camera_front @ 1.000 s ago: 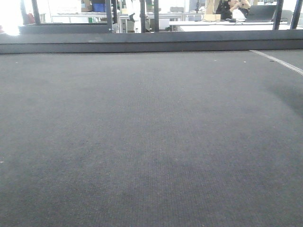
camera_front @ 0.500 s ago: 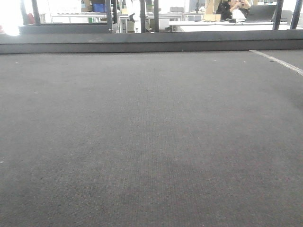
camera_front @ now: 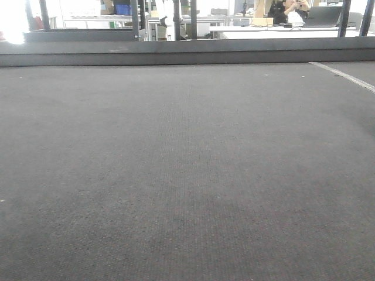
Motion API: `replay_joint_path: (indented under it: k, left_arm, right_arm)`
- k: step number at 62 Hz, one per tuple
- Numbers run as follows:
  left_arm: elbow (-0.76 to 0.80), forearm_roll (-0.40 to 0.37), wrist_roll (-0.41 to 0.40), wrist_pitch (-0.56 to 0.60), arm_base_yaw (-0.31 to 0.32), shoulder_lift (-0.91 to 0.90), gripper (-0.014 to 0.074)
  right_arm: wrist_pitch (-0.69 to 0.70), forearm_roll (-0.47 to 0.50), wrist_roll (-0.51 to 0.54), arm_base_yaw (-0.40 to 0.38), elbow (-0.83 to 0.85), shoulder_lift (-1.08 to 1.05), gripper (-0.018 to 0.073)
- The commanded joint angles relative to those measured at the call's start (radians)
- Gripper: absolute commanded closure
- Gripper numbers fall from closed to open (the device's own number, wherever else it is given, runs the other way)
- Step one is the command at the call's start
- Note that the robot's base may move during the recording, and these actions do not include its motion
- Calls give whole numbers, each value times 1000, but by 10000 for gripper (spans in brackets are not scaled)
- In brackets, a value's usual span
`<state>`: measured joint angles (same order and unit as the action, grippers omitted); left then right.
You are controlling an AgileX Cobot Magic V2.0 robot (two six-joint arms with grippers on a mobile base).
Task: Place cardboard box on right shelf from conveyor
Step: 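Drive the base to the steel shelf holding the box in the right gripper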
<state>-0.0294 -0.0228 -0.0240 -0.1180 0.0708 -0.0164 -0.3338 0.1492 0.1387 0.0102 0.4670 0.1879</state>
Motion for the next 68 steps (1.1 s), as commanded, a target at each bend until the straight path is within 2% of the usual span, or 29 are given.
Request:
replay_joint_path:
  k: [1,68]
  left_arm:
    - [-10,1,-5,87,-3,-8,713]
    - [-10,1,-5,87,-3,-8,713]
  right_arm:
    - [98,8,9,-3,27,11,505]
    - [98,8,9,-2,27,11,505]
